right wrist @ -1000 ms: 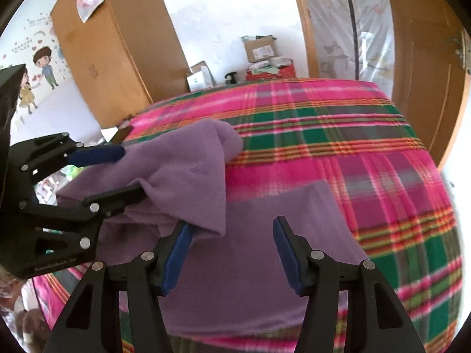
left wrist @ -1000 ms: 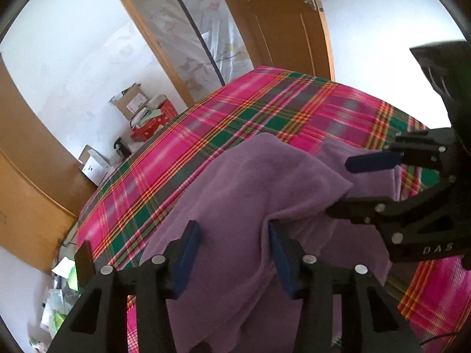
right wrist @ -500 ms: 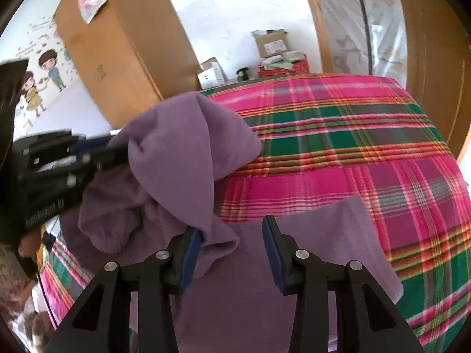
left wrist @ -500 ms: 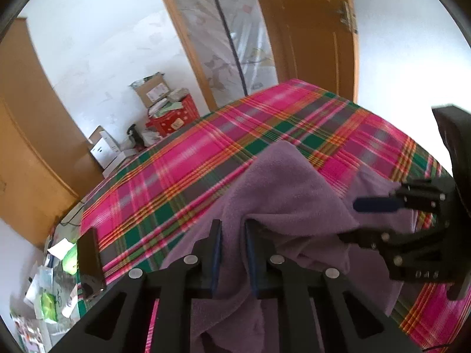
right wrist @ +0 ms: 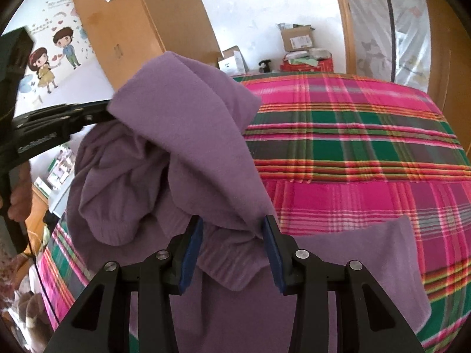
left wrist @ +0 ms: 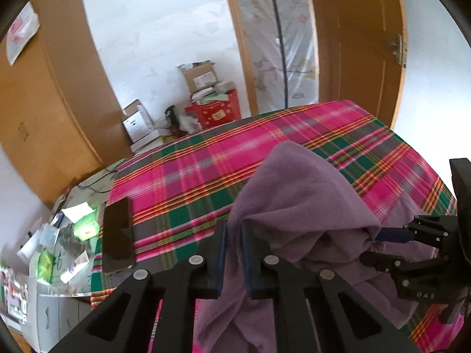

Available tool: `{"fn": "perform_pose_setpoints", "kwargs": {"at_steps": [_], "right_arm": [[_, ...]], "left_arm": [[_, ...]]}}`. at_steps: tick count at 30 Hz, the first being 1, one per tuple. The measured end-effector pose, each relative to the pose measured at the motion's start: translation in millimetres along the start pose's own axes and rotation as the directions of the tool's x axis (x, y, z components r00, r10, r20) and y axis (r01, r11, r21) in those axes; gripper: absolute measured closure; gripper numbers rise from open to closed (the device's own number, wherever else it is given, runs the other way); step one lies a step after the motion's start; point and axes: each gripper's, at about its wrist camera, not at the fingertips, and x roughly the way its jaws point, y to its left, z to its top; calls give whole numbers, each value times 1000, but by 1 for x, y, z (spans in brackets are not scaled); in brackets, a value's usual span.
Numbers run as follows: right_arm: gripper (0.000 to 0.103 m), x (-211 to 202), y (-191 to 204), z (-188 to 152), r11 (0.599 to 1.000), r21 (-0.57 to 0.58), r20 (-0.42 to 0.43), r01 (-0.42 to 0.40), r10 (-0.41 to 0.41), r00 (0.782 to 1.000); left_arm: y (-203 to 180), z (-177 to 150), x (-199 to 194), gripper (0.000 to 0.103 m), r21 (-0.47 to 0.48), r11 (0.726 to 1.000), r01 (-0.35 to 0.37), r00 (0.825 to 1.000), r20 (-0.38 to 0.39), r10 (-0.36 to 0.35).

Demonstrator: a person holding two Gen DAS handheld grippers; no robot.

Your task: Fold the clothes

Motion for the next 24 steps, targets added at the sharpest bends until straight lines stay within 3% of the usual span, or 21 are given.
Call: {"fn": "perform_pose_setpoints", "kwargs": {"at_steps": [3, 4, 6, 13, 16, 19, 24], "right_arm": [[67, 8, 0, 5, 1000, 12, -8, 15, -15, 1000], [75, 10, 0, 7, 999, 11, -10, 31, -31, 999], [82, 13, 0, 10, 998, 11, -12, 59, -58, 998], [94, 13, -1, 13, 994, 23, 11, 109, -110, 994], [94, 6, -2, 10, 993, 52, 33, 103, -104, 994], [93, 0, -5, 8, 993, 78, 46, 87, -91, 995], [91, -9, -4, 2, 993, 86, 59, 76, -82, 995]], "left_arm": [[17, -6, 3, 100, -37, 999, -22, 1000, -16, 21], [23, -8, 5, 100, -49, 999, -20, 999, -26, 19], [30, -12, 7, 100, -52, 998, -17, 999, -35, 16], [27, -7, 1, 99, -57, 994, 95, 995, -32, -97], [13, 2, -8, 93, -10, 992, 126, 992, -2, -126], [-12, 10, -15, 87, 97, 983, 153, 988, 7, -154], [-57, 19, -28, 80, 303, 947, 105, 989, 66, -131]]}}
